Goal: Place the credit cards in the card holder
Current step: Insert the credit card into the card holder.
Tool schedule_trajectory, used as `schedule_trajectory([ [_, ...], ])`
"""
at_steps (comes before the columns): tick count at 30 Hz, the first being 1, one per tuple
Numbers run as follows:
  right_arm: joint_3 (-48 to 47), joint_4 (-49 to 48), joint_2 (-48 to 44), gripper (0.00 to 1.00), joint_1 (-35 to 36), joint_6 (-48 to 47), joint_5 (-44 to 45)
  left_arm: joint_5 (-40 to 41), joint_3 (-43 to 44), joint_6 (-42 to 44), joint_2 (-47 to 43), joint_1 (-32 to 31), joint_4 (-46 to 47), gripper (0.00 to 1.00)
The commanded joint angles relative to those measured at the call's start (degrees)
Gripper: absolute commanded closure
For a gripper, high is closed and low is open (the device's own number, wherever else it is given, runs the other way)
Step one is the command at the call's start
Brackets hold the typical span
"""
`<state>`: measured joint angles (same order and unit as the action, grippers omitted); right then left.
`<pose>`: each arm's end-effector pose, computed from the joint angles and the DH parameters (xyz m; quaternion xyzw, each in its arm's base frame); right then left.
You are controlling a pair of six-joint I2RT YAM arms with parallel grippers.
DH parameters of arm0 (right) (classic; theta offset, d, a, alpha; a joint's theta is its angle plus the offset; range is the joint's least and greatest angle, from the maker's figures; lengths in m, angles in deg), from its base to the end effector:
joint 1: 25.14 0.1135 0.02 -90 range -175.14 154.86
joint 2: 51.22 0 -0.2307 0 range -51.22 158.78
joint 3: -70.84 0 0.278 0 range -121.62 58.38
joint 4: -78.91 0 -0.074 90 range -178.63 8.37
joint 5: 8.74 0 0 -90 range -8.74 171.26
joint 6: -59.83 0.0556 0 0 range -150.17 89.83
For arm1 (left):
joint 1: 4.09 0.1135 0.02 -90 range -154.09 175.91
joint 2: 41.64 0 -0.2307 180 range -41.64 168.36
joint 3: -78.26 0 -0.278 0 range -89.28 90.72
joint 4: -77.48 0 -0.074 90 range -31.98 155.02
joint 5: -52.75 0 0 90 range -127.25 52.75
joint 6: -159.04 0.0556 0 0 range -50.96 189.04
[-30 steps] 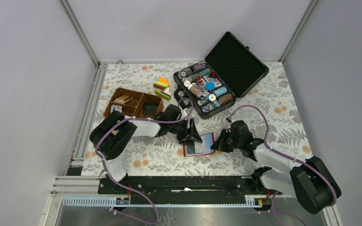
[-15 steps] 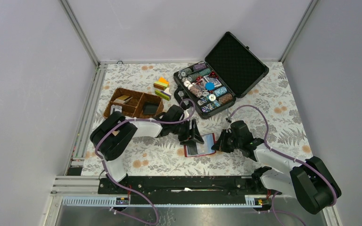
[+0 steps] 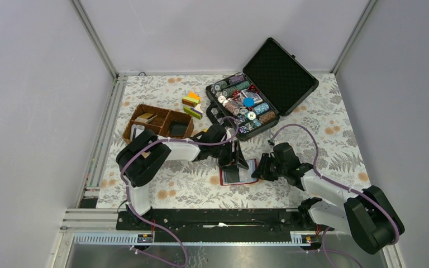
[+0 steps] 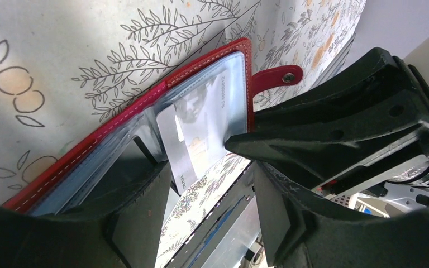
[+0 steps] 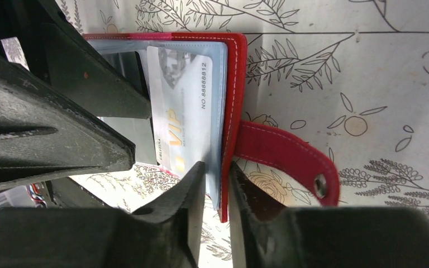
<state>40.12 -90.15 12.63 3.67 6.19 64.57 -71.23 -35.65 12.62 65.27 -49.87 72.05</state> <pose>0.2048 0.1309 0.0801 0.0035 0.9127 0.3205 0.2533 0.2431 -0.2944 0.0657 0.0261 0.8938 -0.4476 0.0127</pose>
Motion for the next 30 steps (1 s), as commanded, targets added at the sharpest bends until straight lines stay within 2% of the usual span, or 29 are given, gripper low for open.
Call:
schedule_trajectory([
  [1,-2.34,1.17,-2.14,0.67,0.01,-1.21,2.25,3.14,1.39,-0.18,1.45,-0.83,-0.14,0.41],
  [3,-2.41,2.55,-2.46,0.57,0.01,-1.15,2.49,3.07,1.48,-0.34,1.35,-1.1,0.02,0.41],
  [8,-2.64,4.26,-3.62,0.42,0.01,-0.49,4.13,3.11,0.94,-0.67,1.03,-1.42,0.07,0.4],
  [11,-2.71,4.33,-3.93,0.38,0.0,-0.54,4.47,3.13,0.42,-0.99,0.92,-1.5,0.34,0.4],
  [14,-2.61,4.37,-3.47,0.4,0.01,-0.64,3.94,2.96,0.3,-1.63,1.09,-1.96,1.34,0.4],
  [22,-2.38,2.11,-1.94,0.54,0.05,-0.97,0.12,2.79,0.94,-4.04,2.07,-3.06,4.95,0.4],
  [27,-2.23,2.14,-2.36,0.57,0.0,-0.87,0.34,3.25,-0.45,-6.94,1.06,-3.35,9.83,0.41],
  [30,-2.12,2.09,-2.48,0.6,0.06,-0.87,0.59,4.76,-1.2,-6.22,-1.15,-3.2,9.34,0.4],
])
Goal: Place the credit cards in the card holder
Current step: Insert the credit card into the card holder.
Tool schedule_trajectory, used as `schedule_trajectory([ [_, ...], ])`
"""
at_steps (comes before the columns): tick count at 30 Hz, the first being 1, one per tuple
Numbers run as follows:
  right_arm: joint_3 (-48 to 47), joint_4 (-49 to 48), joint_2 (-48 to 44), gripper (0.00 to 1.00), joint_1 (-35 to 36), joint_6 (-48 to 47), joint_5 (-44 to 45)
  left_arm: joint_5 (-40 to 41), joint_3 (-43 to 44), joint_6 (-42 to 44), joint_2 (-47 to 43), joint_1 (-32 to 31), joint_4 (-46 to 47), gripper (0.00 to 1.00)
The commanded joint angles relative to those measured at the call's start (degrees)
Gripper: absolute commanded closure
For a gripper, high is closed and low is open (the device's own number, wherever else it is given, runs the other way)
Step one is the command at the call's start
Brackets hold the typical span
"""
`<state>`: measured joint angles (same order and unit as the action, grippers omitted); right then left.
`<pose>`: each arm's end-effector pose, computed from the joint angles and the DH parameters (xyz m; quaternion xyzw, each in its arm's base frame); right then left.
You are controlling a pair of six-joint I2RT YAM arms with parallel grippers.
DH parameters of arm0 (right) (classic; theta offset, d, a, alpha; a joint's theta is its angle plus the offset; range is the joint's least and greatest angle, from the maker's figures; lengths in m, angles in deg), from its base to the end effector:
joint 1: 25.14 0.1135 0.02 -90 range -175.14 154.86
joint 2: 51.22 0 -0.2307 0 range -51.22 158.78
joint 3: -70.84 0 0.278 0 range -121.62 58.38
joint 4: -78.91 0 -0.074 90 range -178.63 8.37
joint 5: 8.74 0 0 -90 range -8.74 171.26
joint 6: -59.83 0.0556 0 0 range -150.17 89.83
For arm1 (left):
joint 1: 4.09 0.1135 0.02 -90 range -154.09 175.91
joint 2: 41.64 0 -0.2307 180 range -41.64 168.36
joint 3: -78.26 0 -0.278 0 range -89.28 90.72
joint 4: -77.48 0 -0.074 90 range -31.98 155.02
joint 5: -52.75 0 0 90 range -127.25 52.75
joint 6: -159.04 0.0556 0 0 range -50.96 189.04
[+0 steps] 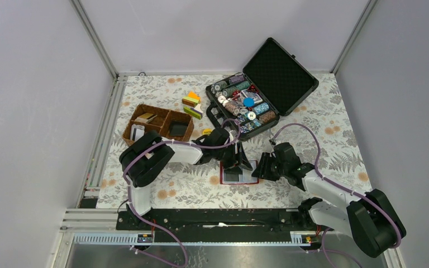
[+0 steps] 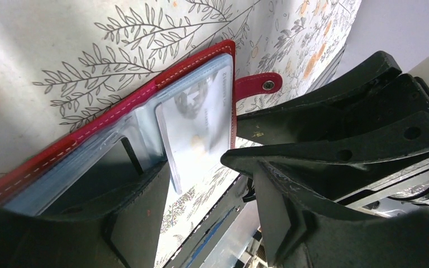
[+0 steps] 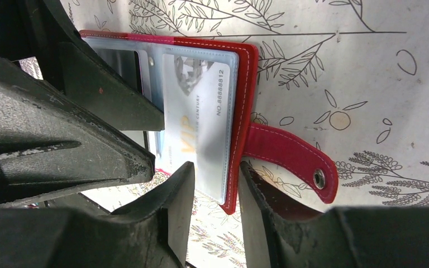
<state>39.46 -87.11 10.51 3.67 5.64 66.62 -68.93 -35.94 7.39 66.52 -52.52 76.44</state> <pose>0.2053 0.1290 0.0869 0.0065 0.9154 0.3050 0.2626 0.2339 -0.3078 0.0620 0.0055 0.8901 -0.4555 0.0126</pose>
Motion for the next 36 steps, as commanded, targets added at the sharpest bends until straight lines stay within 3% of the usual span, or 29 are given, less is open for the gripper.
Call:
schedule_trajectory([
  [1,-1.47,-0.91,-0.45,0.61,0.03,-0.11,-1.43,3.45,-1.14,-0.05,-3.53,-0.47,3.71,0.39],
  [13,-2.41,-3.39,-1.1,0.74,0.01,1.76,-1.59,20.79,-9.15,9.71,-23.48,1.38,-15.27,0.26],
  [18,-2.85,-2.08,-0.02,0.75,0.04,2.26,-0.54,22.92,-12.48,10.01,-24.58,2.65,-18.34,0.25],
  [28,-1.43,-0.86,0.76,0.74,0.01,2.76,1.07,21.12,-16.23,7.49,-22.45,2.66,-12.82,0.27],
  [36,-0.85,-4.73,4.43,0.74,0.02,2.87,-1.87,13.85,-18.59,2.63,-19.46,2.63,1.53,0.41],
])
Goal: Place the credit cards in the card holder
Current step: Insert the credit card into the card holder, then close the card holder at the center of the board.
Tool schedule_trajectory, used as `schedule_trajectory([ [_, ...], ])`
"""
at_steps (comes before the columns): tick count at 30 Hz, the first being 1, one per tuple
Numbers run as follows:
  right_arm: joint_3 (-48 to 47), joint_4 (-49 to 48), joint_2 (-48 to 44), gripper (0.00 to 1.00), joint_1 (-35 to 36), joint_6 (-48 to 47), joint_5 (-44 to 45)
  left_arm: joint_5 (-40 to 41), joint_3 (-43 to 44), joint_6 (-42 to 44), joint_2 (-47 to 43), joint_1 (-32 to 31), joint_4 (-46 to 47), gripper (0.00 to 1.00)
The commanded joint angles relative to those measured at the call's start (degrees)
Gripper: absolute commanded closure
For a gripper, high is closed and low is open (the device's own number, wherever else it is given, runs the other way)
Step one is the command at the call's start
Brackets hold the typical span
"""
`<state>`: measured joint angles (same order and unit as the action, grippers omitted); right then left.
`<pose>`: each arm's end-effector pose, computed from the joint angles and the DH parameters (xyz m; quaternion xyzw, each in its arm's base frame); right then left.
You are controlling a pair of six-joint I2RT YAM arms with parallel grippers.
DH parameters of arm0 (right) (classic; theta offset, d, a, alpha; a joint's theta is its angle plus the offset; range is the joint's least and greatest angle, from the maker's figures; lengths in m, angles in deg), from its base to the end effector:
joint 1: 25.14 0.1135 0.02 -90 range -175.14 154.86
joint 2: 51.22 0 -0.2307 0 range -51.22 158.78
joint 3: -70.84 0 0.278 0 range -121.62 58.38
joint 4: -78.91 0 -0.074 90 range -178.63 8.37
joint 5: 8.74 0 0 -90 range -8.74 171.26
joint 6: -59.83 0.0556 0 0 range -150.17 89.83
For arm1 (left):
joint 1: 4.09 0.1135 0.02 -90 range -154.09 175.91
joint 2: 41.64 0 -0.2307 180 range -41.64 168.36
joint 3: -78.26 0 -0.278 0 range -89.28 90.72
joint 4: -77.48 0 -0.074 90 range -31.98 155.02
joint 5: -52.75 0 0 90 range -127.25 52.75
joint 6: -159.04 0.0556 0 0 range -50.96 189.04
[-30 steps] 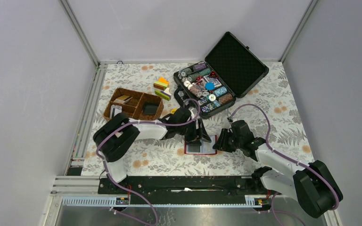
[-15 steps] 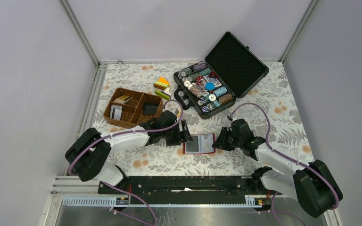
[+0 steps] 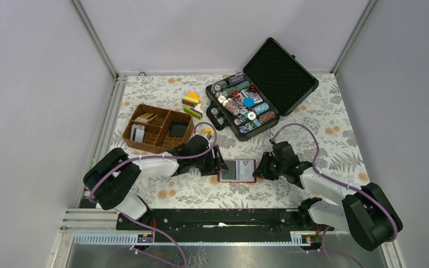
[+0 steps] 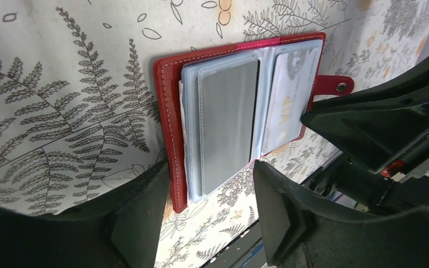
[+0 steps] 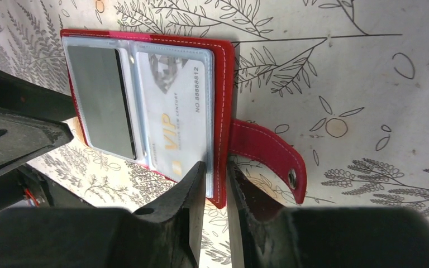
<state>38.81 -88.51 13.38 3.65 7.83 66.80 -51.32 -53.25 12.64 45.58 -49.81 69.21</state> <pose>0.2085 0.1304 0.0816 0.0258 0.9179 0.3054 0.2519 0.2088 -0.2335 0.0764 -0.0412 0.9236 -0.3545 0.1400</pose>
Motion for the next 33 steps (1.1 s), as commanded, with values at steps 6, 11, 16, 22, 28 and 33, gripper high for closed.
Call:
schedule_trajectory([
  [6,0.09,-5.7,1.88,0.74,0.12,1.21,-4.39,-1.58,-2.68,-2.65,-2.42,-0.08,9.24,0.43],
  [11,0.05,-7.89,2.92,0.74,0.16,1.85,-6.3,-0.5,-3.69,-2.53,-7.56,-0.16,9.89,0.43],
  [16,-0.27,-10.33,5.58,0.75,0.87,2.66,-7.54,-0.44,-2.73,-1.12,-10.12,-0.55,9.37,0.43],
  [22,-0.92,-12.12,7.84,0.75,2.15,3.22,-7.27,-3.78,-2.07,-0.29,-6.41,-1.31,14.5,0.42],
  [28,-0.99,-11.72,7.82,0.76,2.56,3.34,-6.22,-5.14,0.47,-1.71,-2.03,-4.02,20.1,0.42],
  [33,-0.72,-9.02,4.98,0.66,2.58,3.94,-3.29,-5.01,1.19,-2.8,1.41,-5.11,23.03,0.42],
])
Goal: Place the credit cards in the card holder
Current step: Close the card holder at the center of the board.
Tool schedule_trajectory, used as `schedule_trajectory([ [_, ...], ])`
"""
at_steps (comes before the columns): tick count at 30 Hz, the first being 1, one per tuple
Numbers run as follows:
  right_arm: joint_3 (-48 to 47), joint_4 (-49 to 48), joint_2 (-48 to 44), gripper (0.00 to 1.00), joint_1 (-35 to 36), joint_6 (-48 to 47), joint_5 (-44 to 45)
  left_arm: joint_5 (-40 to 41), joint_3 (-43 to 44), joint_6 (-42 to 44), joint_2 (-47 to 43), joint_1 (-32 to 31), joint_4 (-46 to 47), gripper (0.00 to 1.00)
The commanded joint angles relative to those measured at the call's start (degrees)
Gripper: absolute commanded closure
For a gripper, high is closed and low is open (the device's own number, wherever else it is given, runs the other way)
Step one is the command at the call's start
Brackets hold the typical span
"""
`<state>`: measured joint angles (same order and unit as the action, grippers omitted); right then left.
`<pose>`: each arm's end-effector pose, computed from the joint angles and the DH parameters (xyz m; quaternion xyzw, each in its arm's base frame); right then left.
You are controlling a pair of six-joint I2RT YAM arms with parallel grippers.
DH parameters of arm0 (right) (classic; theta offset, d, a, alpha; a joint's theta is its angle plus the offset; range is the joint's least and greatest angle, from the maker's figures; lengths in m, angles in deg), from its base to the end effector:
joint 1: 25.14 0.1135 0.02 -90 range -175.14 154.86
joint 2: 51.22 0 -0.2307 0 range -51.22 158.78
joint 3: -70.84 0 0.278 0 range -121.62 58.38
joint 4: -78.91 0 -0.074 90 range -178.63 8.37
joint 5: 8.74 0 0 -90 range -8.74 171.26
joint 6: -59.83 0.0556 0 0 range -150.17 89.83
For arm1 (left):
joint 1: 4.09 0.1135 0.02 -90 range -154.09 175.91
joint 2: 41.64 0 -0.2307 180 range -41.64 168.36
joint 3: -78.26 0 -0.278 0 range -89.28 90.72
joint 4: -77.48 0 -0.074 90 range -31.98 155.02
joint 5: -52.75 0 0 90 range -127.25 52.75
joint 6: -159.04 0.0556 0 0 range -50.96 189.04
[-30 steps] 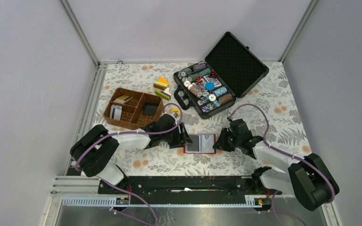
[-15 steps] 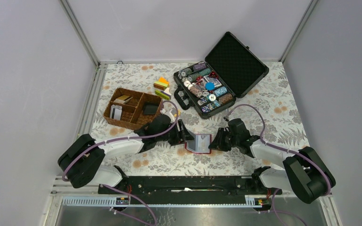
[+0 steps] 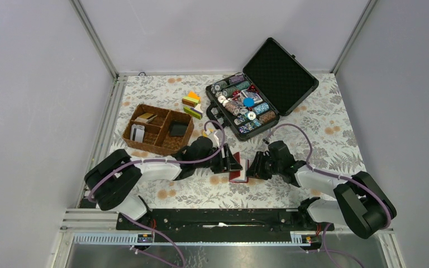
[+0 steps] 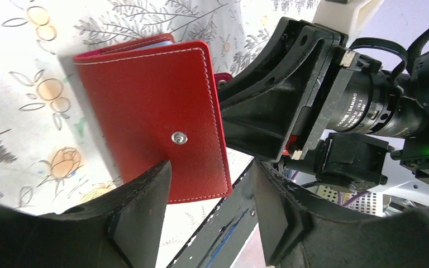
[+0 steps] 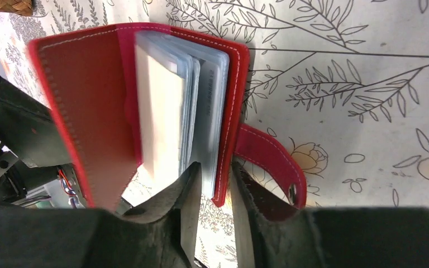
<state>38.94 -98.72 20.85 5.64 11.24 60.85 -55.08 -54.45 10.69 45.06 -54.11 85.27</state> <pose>0.2086 0.1468 0.0684 0.0125 0.9037 0.3644 0.2245 0.1987 -0.2635 0.1008 0.0127 0.8657 -0.4699 0.1722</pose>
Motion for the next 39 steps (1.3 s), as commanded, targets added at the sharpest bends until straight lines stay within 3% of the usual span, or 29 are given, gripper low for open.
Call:
schedule_trajectory([
  [1,-0.86,2.04,-3.49,0.63,0.6,0.73,3.44,-1.29,2.43,-0.95,2.52,-0.93,7.32,0.42],
  [11,0.39,14.89,-16.39,0.37,0.59,4.36,16.03,-0.82,2.98,-1.12,7.27,-1.19,9.76,0.42],
  [19,3.56,6.3,-18.57,0.28,0.59,4.32,9.19,-0.09,1.44,-1.37,7.13,-1.22,10.59,0.42],
  [24,2.06,0.84,-10.04,0.38,0.59,3.15,2.49,0.1,1.47,-0.33,5.96,-1.17,8.84,0.42],
  [30,1.05,0.03,-5.26,0.53,0.64,2.94,2.87,-0.34,1.4,-0.28,5.83,-1.12,9.09,0.42],
  [35,0.66,2.11,-2.96,0.73,0.68,3.22,5.21,0.21,1.97,0.49,4.28,-1.1,7.23,0.41],
  [39,0.69,4.7,-2.1,0.89,0.63,3.33,8.69,5.25,2.13,2.28,-0.5,-1.11,0.6,0.33],
])
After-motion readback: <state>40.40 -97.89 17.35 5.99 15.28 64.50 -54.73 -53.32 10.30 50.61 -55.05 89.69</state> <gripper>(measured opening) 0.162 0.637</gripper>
